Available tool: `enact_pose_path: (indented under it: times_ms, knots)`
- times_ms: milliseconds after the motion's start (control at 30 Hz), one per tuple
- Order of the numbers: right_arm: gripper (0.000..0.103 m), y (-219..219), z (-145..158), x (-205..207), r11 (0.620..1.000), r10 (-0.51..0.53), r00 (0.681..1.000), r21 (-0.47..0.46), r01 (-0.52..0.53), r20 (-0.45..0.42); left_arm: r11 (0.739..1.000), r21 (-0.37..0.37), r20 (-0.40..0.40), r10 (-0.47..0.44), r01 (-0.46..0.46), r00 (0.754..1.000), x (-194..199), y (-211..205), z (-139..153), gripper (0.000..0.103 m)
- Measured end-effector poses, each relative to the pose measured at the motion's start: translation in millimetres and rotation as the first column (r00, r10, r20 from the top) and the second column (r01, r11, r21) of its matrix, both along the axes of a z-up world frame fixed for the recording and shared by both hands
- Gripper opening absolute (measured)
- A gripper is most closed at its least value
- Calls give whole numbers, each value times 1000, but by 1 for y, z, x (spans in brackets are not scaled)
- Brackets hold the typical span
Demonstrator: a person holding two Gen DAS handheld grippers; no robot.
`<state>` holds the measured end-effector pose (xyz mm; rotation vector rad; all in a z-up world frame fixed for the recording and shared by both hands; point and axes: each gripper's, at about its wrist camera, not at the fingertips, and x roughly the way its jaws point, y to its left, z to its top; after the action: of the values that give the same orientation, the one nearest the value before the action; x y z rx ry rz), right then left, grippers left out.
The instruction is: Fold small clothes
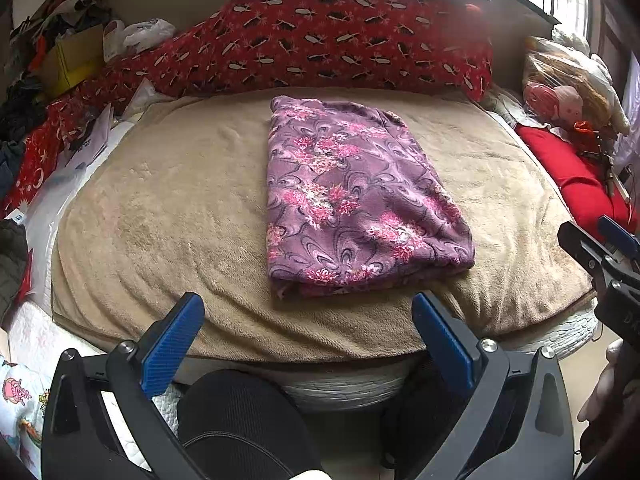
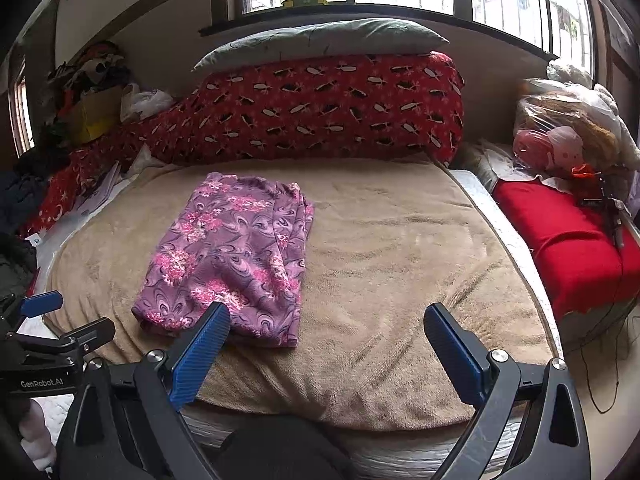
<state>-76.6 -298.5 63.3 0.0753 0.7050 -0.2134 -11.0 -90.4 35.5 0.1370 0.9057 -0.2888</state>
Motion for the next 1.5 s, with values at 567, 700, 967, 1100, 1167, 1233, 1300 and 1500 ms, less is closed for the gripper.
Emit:
enact_pose_path:
  times_ms: [567,700,967,1100,1167,1233,1300,1500]
  knots:
    - [99,-6,-3,0,1000,-4,1000,-1,4,-11,1000,-5,-8,12,-12,1000,-1,-5,1,103]
    - [99,-6,-3,0,1000,-2,1000,-3,2,-14,1000,-7,-7,15,-16,1000,-2,-6,1,103]
    - [99,-7,-4,2,1000,1,1000,-3,-1,-17,1000,-5,-7,24,-24,1000,-1,-6,0,103]
    - [99,-8,-3,2,1000,1,1000,-2,-1,-16,1000,-4,-7,25,-25,1000,-2,-6,-1,103]
    - [99,-9,-3,2,1000,1,1000,-1,-1,-15,1000,-3,-7,26,-26,1000,-2,-7,-1,103]
    - [99,-8,-3,2,1000,1,1000,-1,-1,-15,1000,8,-16,30,-30,999,-1,-8,-2,103]
    - [99,-9,-4,2,1000,0,1000,1,0,-17,999,28,-26,39,-38,999,-1,-8,-3,103]
    - [99,-11,-5,4,1000,3,1000,14,-3,-21,999,23,-31,37,-36,999,-1,-7,-4,103]
